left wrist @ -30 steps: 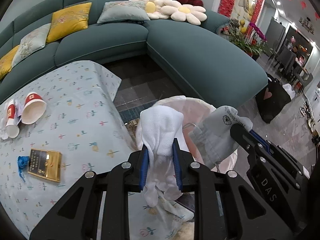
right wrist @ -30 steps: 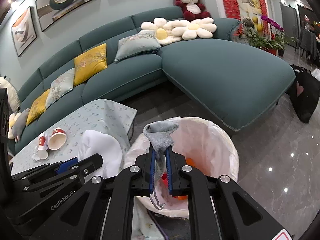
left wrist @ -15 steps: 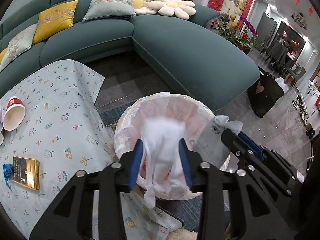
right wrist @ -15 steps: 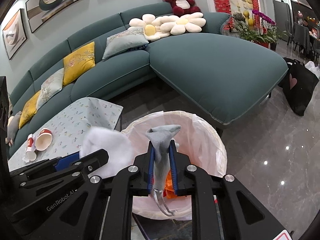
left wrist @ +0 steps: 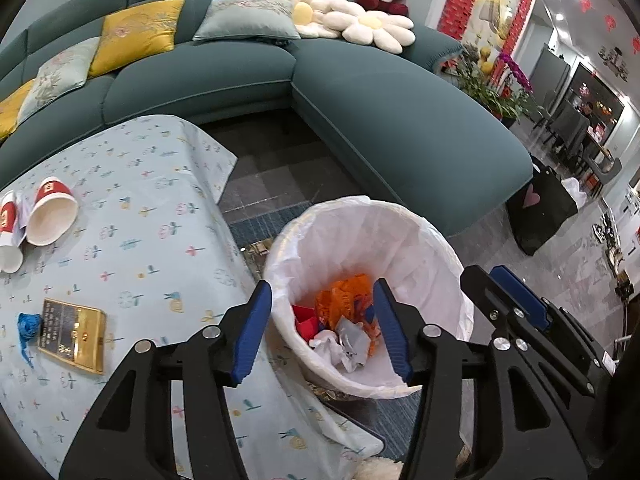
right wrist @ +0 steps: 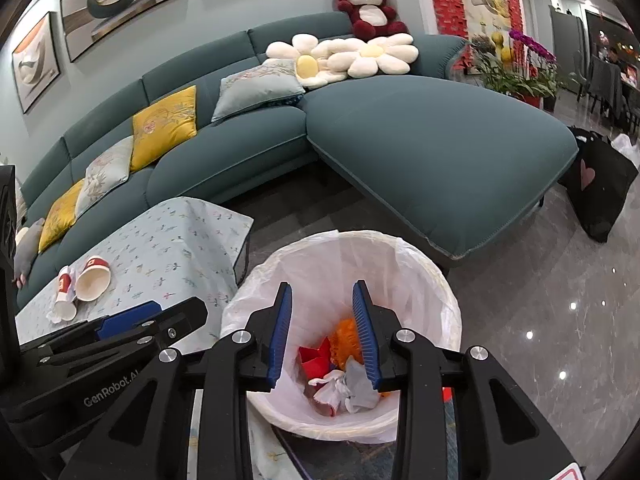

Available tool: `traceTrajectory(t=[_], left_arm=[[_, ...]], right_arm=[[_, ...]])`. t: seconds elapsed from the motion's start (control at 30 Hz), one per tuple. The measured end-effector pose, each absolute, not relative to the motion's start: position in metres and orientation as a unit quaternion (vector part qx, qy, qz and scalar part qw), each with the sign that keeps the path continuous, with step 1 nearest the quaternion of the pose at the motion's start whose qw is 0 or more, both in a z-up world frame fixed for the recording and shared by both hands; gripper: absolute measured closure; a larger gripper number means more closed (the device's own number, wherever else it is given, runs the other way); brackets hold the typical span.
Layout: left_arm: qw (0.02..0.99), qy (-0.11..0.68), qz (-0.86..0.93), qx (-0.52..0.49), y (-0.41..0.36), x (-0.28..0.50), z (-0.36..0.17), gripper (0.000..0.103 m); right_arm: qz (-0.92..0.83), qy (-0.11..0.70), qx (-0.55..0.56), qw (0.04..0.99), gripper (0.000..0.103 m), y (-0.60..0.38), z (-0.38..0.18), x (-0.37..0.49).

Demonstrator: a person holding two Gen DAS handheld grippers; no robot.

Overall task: Collect trash
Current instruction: 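Carry glove and sock over the wastebasket and open both tools to drop them, then move both tools back to the table toward the blue lanyard and gold box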

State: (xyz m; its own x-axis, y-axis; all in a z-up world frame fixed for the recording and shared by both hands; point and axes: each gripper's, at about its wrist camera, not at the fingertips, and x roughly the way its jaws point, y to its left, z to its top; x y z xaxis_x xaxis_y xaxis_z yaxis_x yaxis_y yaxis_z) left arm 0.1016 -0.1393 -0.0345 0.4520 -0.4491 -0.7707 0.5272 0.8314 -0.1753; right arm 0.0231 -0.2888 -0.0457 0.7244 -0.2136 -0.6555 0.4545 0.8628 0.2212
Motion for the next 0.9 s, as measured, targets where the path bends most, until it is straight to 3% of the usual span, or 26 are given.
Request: traceTrajectory(t=[0.57, 0.9], left_arm=[[0.87, 0.432, -0.239, 0.01, -0.073, 0.11, -0.022, 0.052], [0.882, 0.435, -0.182, -0.009, -0.012, 0.122, -0.027, 0.045]], right_arm=[[-0.142, 0.32, 0.151, 0.924, 0.064, -0.235, -0.022, 0.033], [-0.099, 0.33, 0.129, 0.93, 0.063, -0.183, -0.018, 0.047]])
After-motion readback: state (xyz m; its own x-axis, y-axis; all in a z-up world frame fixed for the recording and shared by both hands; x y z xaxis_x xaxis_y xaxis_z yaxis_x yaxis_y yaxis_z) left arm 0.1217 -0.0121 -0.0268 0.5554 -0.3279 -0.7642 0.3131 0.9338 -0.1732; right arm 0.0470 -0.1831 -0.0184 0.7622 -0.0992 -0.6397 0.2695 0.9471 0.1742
